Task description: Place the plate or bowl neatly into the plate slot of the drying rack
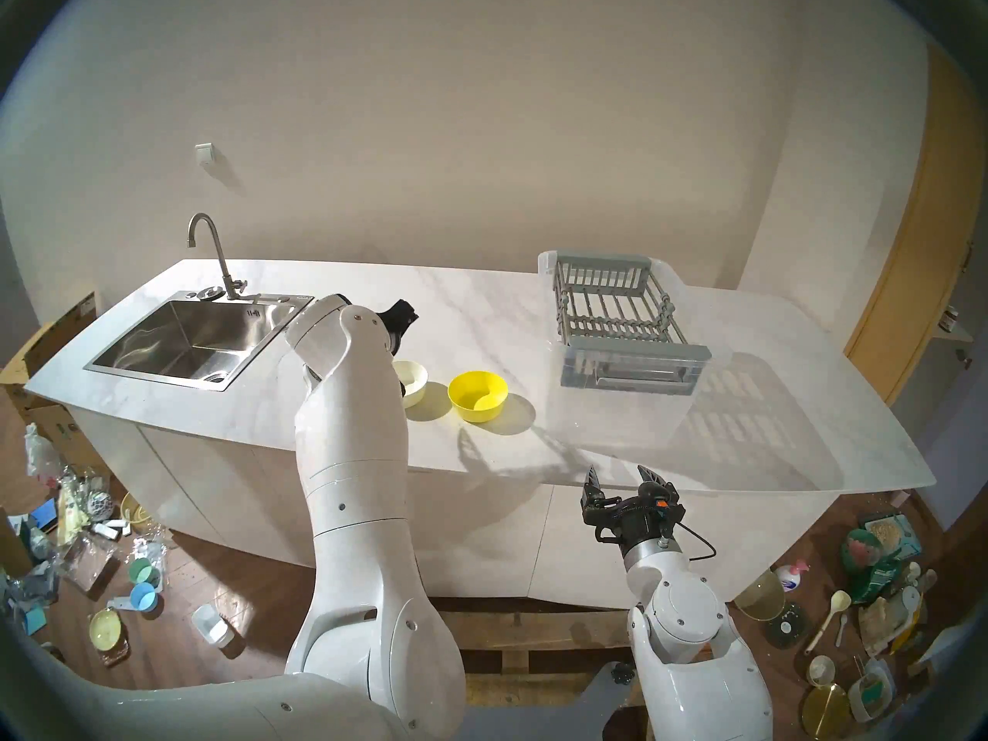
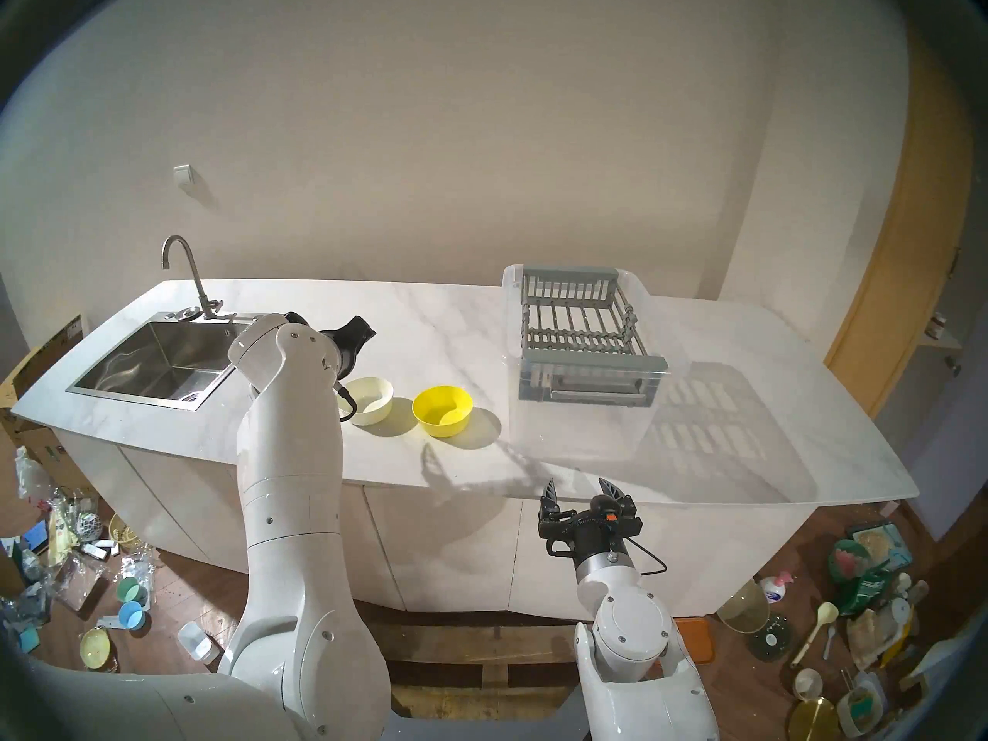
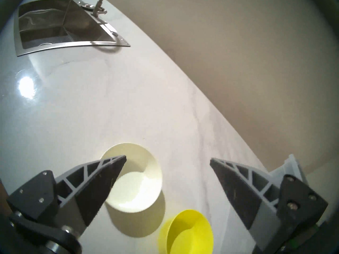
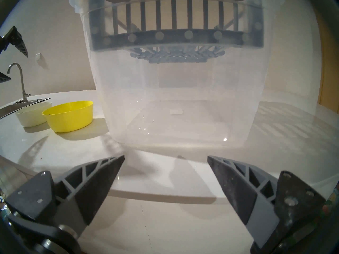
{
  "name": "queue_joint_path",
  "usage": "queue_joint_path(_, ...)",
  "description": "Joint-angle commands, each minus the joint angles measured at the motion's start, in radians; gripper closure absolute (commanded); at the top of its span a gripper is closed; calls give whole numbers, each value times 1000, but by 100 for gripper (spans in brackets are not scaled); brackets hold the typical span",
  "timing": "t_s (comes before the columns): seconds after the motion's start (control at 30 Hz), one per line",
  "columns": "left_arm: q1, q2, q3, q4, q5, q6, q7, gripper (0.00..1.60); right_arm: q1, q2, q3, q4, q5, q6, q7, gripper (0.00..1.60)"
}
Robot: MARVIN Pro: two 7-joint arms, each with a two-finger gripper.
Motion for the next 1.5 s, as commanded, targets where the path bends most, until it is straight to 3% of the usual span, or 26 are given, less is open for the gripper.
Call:
queue_joint_path(0.0,-10,-1,45,-53,-45,24,13,0,5,0,0,-27,0,-5,0,0)
queue_joint_path(0.3,16,19,85,-54,-108,21,111,0,4,0,0,-28,0,-4,0,0)
queue_joint_path(0.67,63,64,150,-44,-152,-41,141,0,4,0,0,-28,0,-4,0,0)
queue_joint_path(0.9,85,82,149,-20,-134,-125,146,0,4,0,0,-28,0,-4,0,0)
queue_joint_path(1.13,124,115,176,-34,-179,-237,154,0,4,0,0,-28,0,-4,0,0)
queue_joint_path(1.47,136,122,164,0,-263,-281,150,0,4,0,0,-28,0,-4,0,0)
